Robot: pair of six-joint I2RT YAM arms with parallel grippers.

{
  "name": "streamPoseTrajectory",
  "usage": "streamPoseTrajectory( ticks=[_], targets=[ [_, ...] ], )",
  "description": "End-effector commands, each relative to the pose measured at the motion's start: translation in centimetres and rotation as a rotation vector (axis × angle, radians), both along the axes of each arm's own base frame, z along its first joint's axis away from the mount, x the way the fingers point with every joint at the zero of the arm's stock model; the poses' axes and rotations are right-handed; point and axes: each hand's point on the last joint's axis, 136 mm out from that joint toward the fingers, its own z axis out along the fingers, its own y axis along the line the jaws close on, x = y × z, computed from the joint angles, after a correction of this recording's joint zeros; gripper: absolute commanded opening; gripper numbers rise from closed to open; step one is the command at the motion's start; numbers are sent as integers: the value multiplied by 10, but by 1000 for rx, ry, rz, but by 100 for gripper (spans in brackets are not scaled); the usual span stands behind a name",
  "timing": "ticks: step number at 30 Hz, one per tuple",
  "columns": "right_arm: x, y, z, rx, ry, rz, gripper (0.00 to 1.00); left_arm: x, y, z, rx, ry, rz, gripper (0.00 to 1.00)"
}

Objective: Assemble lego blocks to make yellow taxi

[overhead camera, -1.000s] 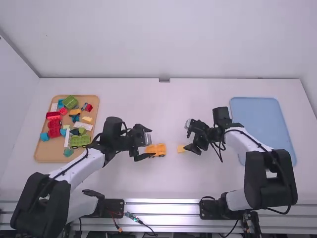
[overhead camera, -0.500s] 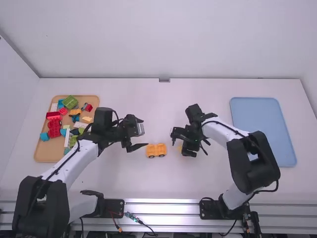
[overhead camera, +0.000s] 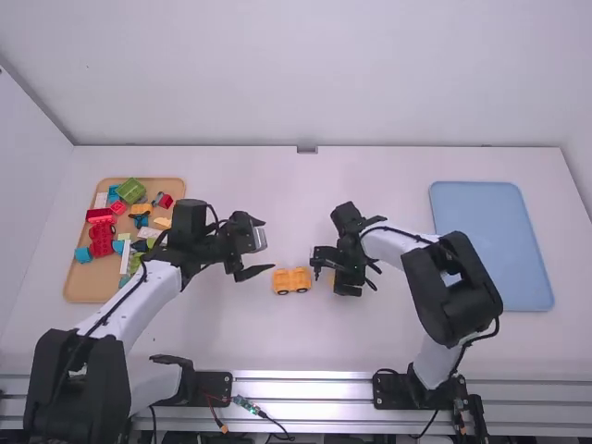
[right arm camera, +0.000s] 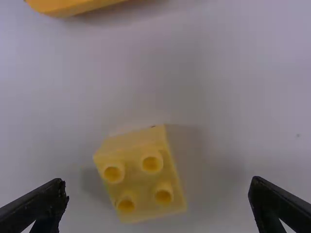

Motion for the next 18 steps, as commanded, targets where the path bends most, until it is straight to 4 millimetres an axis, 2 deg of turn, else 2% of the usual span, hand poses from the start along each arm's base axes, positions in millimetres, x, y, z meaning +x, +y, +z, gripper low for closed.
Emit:
streamPoseTrajectory(
  ticks=[1, 10, 15, 18],
  targets=[
    [-2, 3, -4, 12, 23, 4, 99, 1, -2, 9, -17, -24, -21, 99],
    [2, 16, -3, 31, -11, 7, 98, 1, -2, 8, -15, -21, -18, 99],
    [2, 15, -3, 31, -7, -19, 97, 0, -2, 7, -14, -16, -18, 99],
    [2, 15, -3, 30, -5, -25, 83, 0, -2, 7, -14, -15, -18, 99]
  ],
)
